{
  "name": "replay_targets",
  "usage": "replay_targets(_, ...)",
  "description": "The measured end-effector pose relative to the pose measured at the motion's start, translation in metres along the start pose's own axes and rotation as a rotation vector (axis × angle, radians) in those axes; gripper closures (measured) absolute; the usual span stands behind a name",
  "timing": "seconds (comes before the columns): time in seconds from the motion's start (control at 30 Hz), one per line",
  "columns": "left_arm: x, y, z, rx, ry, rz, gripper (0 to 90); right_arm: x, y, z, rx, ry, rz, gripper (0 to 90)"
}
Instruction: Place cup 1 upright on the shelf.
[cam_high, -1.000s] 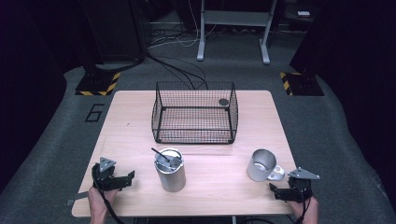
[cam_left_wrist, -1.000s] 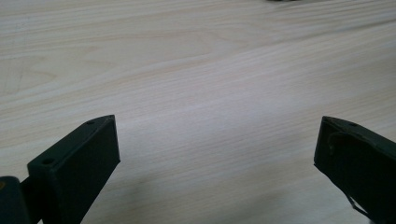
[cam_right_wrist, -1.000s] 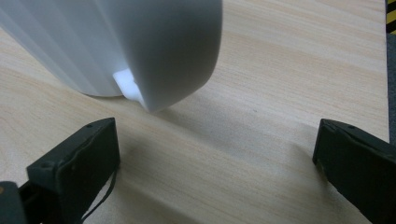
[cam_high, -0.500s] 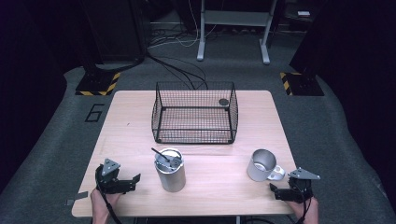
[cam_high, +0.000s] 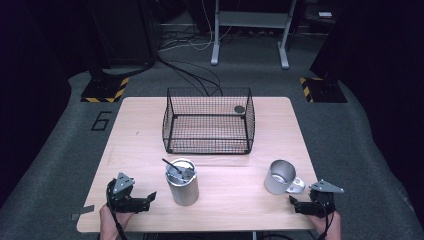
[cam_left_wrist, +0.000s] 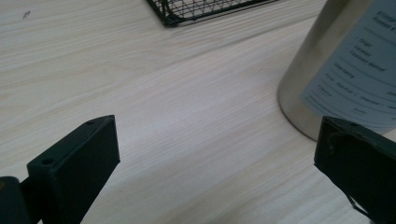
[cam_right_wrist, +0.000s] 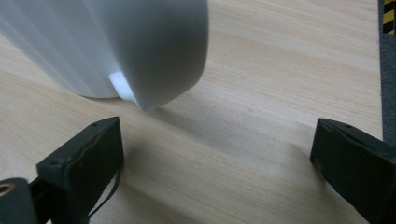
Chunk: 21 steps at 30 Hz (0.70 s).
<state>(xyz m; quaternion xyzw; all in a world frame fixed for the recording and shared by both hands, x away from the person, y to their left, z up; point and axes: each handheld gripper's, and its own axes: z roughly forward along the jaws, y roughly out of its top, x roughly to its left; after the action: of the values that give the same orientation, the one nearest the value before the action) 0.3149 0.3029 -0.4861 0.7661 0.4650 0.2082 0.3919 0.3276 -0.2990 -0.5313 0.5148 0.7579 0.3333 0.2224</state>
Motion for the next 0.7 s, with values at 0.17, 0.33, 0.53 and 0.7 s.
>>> replay_targets(0.17,-0.010,0.006,-0.004,-0.022,-0.045,0.021,0.0,0.000,0.000,0.000,0.004,-0.002,-0.001,3.1)
replay_targets(0.33,-0.019,0.014,-0.008,-0.048,-0.091,0.038,0.0,0.000,0.000,0.000,0.004,-0.002,0.001,2.8)
replay_targets(0.53,-0.031,0.021,-0.010,-0.063,-0.122,0.072,0.0,0.000,0.001,0.000,0.009,0.004,0.000,0.9)
replay_targets(0.7,-0.037,0.024,-0.010,-0.077,-0.147,0.078,0.0,0.001,0.001,0.001,0.017,0.008,-0.005,0.0)
